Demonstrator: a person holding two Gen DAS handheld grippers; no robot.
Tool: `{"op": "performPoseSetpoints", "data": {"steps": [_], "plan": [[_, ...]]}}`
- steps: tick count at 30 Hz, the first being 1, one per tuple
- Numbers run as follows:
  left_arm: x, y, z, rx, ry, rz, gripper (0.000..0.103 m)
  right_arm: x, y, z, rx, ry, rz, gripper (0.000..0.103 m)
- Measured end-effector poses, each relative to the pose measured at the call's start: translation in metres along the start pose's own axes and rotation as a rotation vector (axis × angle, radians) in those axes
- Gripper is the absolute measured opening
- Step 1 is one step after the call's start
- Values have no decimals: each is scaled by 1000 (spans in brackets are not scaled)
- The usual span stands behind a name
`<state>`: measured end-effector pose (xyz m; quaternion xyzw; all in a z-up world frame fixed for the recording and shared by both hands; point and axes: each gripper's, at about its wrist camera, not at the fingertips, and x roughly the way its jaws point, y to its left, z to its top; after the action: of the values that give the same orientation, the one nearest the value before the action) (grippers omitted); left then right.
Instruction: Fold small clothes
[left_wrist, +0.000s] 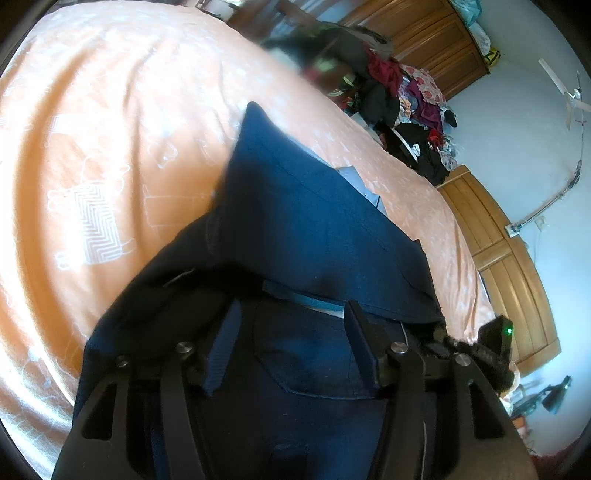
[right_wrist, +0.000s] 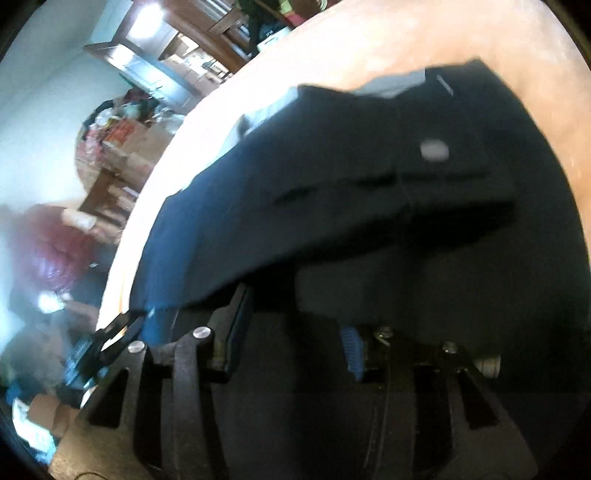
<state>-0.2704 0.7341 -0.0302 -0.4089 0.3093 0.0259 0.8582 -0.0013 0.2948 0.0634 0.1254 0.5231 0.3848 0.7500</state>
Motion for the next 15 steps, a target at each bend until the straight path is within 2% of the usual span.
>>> {"op": "performPoseSetpoints", "data": {"steps": [6, 8, 10, 13, 15], "plan": [[0, 0, 1, 4, 0, -7, 63, 14, 21, -8, -16, -5, -21, 49], [0, 0, 1, 4, 1, -7, 63, 14, 29, -5, -3, -16, 20, 25], [-1, 0, 1, 4, 0, -8, 64, 7, 37, -4, 4, -33, 125, 11], [-1, 0, 0, 4, 0, -7, 64, 9, 69, -11, -42, 1, 252, 9], [-1, 0, 0, 4, 0, -7, 64, 22, 73, -21, -61, 67, 212, 12]]}}
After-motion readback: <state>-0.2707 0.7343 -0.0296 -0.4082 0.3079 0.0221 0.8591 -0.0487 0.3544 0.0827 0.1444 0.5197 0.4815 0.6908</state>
